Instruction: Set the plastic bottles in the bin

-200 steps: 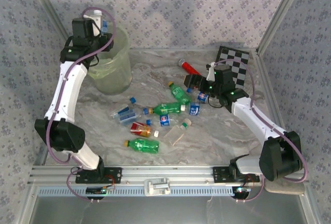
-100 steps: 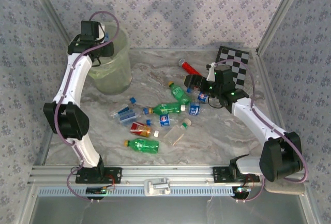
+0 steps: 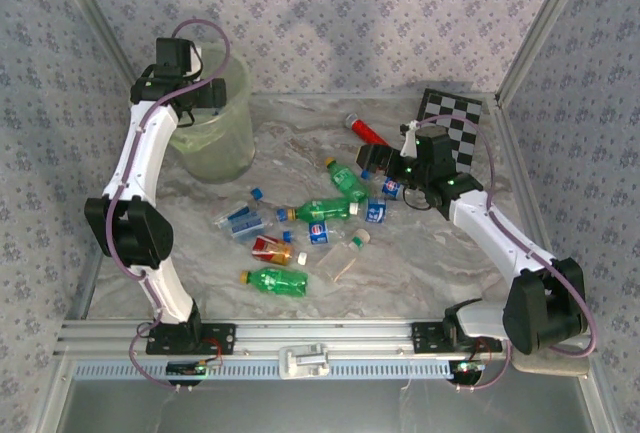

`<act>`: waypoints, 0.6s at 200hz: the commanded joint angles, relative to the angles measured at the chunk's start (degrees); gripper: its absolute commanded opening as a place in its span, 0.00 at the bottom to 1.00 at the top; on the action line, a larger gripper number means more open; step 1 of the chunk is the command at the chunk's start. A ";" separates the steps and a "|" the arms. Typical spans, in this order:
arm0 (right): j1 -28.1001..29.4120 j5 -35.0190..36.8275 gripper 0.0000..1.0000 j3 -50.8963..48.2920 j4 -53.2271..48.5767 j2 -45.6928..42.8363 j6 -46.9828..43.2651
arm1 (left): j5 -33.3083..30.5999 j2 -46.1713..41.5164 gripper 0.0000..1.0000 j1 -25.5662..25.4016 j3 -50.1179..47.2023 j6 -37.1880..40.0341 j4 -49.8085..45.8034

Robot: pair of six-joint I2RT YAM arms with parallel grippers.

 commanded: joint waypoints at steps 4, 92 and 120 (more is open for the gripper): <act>-0.11 0.72 1.00 -0.26 -0.24 -0.88 -0.07 | 1.26 -4.57 0.93 0.16 1.55 -1.42 1.04; -0.11 2.19 1.00 1.15 -3.01 0.37 -1.85 | 15.21 -21.62 0.97 -5.51 -18.66 -10.52 18.98; -0.08 4.70 1.00 3.16 -5.96 1.86 -4.67 | 15.00 -26.92 0.97 -11.46 -28.10 -12.51 25.45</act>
